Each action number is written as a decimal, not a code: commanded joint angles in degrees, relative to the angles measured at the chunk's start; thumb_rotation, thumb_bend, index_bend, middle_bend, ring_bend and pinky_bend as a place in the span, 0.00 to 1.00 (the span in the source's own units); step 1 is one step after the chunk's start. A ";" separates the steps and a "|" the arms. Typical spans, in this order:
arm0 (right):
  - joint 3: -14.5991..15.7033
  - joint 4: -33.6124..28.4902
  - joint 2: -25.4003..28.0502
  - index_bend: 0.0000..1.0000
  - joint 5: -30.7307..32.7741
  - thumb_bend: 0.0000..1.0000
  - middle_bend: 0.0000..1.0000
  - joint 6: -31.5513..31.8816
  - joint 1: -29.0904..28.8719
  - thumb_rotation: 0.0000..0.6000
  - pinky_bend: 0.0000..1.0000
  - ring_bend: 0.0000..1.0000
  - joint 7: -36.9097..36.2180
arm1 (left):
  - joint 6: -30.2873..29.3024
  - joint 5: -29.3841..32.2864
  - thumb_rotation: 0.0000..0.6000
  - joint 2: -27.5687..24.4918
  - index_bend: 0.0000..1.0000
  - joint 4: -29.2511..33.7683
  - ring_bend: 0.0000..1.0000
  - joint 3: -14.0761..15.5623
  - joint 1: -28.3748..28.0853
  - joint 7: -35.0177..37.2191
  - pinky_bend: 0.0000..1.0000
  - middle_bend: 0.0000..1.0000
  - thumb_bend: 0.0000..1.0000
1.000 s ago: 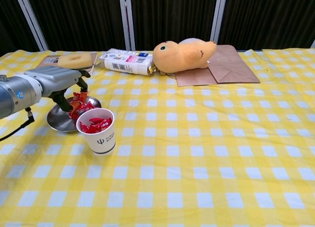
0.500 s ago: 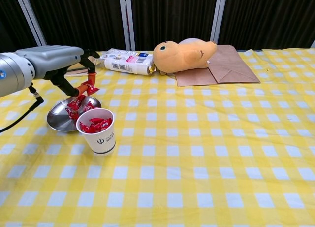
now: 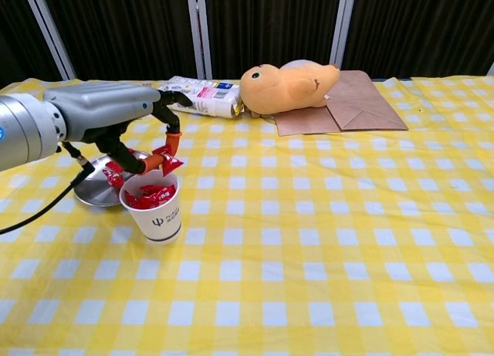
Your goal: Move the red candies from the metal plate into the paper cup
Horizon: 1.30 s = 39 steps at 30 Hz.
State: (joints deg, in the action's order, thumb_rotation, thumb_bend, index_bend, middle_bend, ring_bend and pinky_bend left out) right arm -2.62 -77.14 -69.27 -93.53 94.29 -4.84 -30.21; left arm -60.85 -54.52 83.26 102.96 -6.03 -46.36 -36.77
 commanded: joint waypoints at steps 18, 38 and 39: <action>0.04 0.19 -0.15 0.00 -0.15 0.42 0.00 -0.10 0.01 1.00 0.00 0.00 0.22 | -1.67 -0.03 1.00 -1.70 0.34 1.37 0.00 0.12 0.92 1.56 0.00 0.00 0.29; -0.22 2.85 -1.08 0.00 1.40 0.42 0.00 -2.02 -0.14 1.00 0.00 0.00 6.21 | -21.96 -21.35 1.00 -16.53 0.03 6.15 0.00 7.84 21.08 22.56 0.00 0.00 0.19; -0.17 3.02 -1.04 0.00 1.62 0.42 0.00 -2.44 -0.16 1.00 0.00 0.00 7.20 | -23.01 -22.54 1.00 -16.94 0.01 5.74 0.00 8.67 22.13 22.94 0.00 0.00 0.18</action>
State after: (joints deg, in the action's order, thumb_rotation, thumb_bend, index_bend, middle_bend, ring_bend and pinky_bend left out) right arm -2.81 -74.52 -70.29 -92.39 92.59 -4.97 -24.47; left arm -80.39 -73.67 68.77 109.00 -0.39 -27.79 -16.25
